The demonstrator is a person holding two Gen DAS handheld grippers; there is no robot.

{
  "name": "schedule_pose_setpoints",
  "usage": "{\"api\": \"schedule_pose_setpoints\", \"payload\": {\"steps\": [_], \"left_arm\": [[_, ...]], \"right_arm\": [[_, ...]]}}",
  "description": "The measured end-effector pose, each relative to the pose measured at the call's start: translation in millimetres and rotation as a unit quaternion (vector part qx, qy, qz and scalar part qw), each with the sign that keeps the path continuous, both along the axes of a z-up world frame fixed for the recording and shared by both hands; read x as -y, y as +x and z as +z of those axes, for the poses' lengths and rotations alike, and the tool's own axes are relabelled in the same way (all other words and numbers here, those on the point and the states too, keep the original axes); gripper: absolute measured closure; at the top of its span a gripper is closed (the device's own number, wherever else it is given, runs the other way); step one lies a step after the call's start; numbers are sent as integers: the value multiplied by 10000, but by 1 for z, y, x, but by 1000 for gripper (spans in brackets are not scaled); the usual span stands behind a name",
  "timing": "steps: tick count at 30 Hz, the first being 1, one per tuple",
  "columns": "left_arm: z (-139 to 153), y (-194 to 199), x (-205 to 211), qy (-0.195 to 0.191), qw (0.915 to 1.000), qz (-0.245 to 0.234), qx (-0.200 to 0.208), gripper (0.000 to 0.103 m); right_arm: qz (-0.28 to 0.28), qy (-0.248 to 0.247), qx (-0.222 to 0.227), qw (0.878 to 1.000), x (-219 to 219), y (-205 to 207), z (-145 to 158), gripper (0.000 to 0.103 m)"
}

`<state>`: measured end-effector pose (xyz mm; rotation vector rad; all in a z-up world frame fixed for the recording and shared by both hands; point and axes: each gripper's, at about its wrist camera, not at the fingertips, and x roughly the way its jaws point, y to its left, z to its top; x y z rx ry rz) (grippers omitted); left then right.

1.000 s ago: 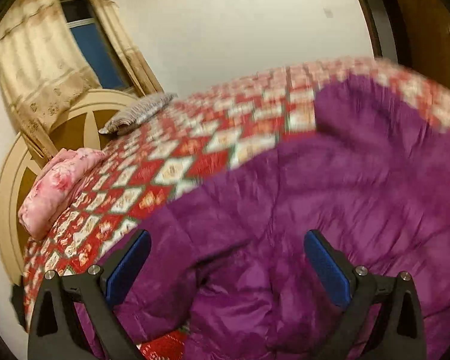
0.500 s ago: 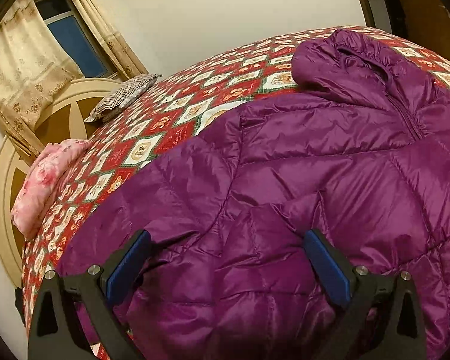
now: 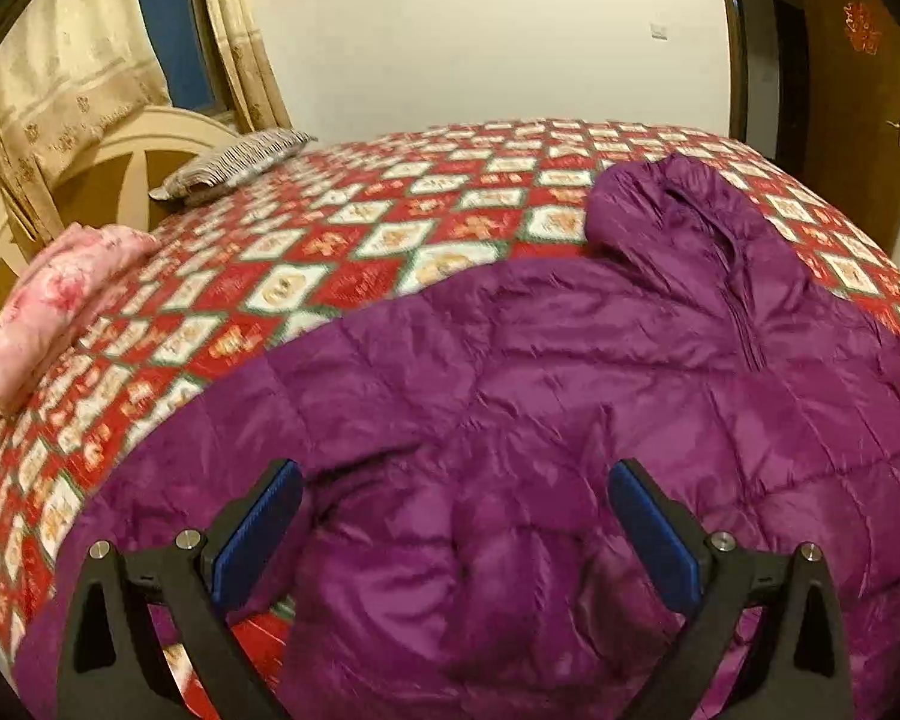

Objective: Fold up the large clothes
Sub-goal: 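Open the right gripper and release the sleeve onto the jacket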

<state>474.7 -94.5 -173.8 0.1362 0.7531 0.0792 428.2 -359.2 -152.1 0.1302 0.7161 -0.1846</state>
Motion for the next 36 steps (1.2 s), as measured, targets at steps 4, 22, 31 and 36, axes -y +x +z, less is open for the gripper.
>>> {"api": "schedule_pose_setpoints", "payload": {"steps": [4,22,31,36], "left_arm": [[-41,4,13,294,9984,-81,-482,1],[-51,9,7,-110,9983,-67,-566,1],[-51,9,7,-116,9983,-69,-562,1],[-51,8,7,-102,9984,-70,-557,1]], "right_arm": [[496,-118,-237,9984,-46,4,-25,48],[465,-317,-579,9967,-58,13,-70,59],[445,-431,-591,9963,-61,14,-71,58],[438,-521,-608,9958,-62,15,-72,58]]}}
